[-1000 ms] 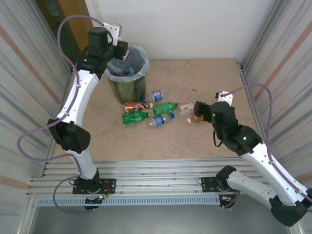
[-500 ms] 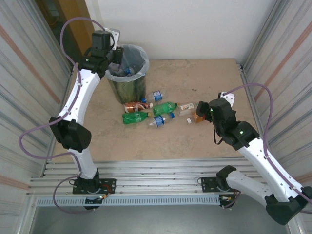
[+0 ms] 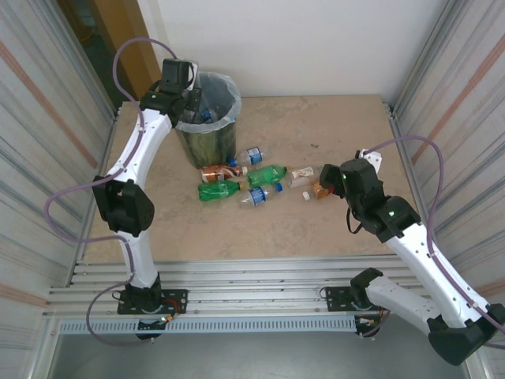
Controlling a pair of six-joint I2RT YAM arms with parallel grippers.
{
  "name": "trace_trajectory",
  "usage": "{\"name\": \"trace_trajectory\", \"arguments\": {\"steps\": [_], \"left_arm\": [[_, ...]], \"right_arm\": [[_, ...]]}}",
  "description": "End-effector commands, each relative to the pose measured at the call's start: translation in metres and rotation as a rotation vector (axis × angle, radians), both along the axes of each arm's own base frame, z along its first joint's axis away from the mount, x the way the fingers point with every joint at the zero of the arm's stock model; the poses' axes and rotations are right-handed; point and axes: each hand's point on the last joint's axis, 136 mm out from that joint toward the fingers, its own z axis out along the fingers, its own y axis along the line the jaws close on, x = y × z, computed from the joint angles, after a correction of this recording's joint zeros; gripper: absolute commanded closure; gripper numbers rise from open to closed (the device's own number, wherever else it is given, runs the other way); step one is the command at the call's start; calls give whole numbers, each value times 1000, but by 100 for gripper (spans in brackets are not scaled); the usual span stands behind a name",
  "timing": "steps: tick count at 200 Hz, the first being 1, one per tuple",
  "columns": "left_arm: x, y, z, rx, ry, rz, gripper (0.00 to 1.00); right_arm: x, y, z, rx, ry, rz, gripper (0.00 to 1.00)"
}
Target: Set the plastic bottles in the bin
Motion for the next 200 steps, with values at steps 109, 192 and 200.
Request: {"name": "trace_trajectory", "arguments": {"steps": [109, 192, 200], "left_arm": [[-1, 7, -16, -49, 42, 55, 39], [-6, 9, 4, -62, 4, 50, 33], [-7, 8, 6, -69, 1, 45, 33]], "right_arm": [[2, -6, 2, 34, 15, -30, 2], [4, -4, 1, 38, 22, -29, 2], [4, -5, 1, 37, 24, -32, 2]]}}
